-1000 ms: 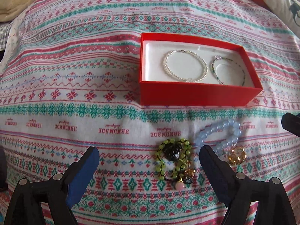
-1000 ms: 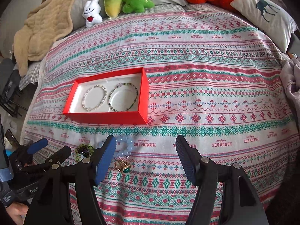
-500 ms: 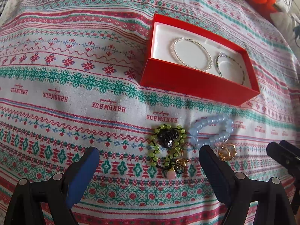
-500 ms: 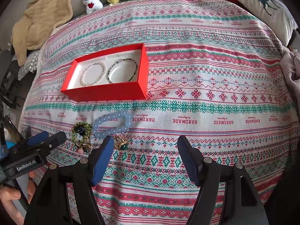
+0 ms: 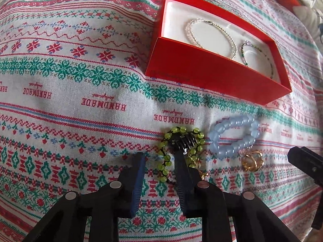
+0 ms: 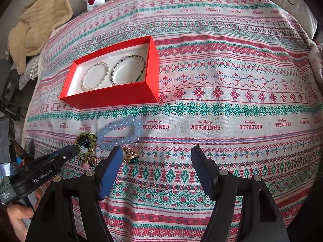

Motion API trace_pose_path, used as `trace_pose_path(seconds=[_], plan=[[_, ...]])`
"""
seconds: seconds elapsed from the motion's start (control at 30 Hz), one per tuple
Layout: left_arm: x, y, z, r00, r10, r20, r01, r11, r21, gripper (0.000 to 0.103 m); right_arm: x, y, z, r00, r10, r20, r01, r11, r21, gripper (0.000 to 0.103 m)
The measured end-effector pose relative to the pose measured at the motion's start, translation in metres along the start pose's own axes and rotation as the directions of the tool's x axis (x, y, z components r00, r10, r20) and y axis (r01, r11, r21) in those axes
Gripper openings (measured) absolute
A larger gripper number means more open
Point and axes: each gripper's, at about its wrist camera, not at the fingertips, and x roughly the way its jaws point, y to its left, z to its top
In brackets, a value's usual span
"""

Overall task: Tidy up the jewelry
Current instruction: 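Move the left tool to the green-beaded bracelet and grasp it, then lift the green bracelet with the left tool while the right tool grasps the blue bead bracelet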

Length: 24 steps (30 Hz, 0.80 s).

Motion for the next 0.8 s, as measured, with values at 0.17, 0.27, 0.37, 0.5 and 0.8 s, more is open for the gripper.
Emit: trace_pose_path(seconds=[0.17, 0.27, 0.37, 0.5, 0.8], plan=[[0.009, -0.006, 0.004, 0.999, 0.047, 0.009, -0.047, 0.999, 0.013, 0.012, 0.004, 0.0, 0.002, 1.0, 0.003, -0.007, -0.002, 1.0, 0.007, 0.073], [0.008, -0.005, 0.005, 0.998, 0.057, 0.023, -0.058, 0.998, 0.015, 0.005, 0.006, -0.001, 0.005, 1.0, 0.005, -0.01, -0.005, 1.0, 0.016, 0.073], [0.001, -0.003, 0.007, 0.998, 0.039, 0.048, -0.04, 0.999, 0.003, 0.002, 0.008, 0.0, 0.006, 1.0, 0.014, -0.013, -0.013, 1.0, 0.025, 0.073], [-0.014, -0.001, 0.01, 0.996, 0.008, 0.092, -0.008, 1.0, -0.003, 0.002, 0.013, 0.004, 0.008, 1.0, 0.022, -0.018, -0.022, 0.999, 0.026, 0.073], [-0.055, -0.001, 0.01, 0.978, -0.078, 0.193, 0.073, 0.997, 0.031, 0.001, 0.031, 0.016, 0.015, 0.999, 0.024, -0.035, -0.023, 0.999, 0.026, 0.073]])
